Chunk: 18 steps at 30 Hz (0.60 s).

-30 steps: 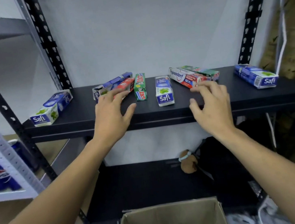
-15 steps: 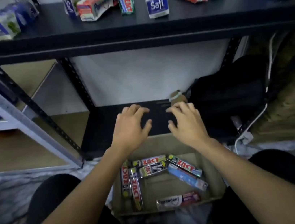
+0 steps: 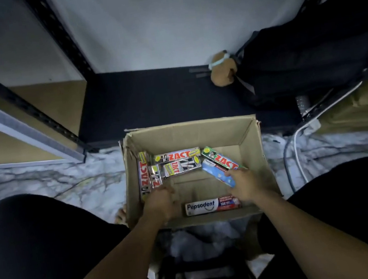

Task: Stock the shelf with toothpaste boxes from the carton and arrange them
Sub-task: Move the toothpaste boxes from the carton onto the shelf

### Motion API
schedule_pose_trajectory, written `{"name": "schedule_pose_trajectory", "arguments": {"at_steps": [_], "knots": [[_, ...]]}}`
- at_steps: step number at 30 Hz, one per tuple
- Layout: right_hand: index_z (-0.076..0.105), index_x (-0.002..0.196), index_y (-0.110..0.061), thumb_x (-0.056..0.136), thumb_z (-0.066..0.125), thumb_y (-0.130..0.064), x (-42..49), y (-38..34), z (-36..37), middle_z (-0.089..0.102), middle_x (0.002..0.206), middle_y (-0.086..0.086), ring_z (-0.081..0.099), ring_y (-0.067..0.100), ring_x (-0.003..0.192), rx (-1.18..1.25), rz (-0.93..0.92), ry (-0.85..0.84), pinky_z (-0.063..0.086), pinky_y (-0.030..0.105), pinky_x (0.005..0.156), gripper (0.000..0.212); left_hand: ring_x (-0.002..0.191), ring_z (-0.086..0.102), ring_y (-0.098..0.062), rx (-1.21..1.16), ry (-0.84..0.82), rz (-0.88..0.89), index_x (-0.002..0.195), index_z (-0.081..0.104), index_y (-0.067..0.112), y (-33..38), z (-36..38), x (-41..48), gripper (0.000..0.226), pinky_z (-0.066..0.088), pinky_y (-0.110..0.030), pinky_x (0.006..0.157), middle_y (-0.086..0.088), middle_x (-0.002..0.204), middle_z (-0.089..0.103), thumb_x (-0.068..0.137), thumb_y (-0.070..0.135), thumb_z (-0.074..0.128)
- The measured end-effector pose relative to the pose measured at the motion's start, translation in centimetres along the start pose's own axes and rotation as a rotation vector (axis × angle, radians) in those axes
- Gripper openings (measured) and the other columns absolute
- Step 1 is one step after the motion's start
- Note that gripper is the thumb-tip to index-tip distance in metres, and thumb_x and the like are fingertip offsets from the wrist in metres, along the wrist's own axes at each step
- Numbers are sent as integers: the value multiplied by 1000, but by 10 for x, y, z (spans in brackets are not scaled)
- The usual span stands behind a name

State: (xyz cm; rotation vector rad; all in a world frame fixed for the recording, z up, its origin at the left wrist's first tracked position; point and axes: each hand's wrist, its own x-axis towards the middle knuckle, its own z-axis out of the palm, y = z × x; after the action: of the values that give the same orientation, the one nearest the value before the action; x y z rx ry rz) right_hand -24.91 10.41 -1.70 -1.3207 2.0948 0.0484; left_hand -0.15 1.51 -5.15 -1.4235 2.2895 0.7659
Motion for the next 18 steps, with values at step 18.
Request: {"name": "schedule_pose_trajectory", "arguments": {"at_steps": [18], "knots": [[59,126,-18,79,70,-27,91,10,34,61,125,11,58,32,111,41,-49,13,49,36,88,49,142,24,-37,0,233,-259,157,15,15,-22,17,80,76,31,-47,109,-9,161,20,94,17,57]]}}
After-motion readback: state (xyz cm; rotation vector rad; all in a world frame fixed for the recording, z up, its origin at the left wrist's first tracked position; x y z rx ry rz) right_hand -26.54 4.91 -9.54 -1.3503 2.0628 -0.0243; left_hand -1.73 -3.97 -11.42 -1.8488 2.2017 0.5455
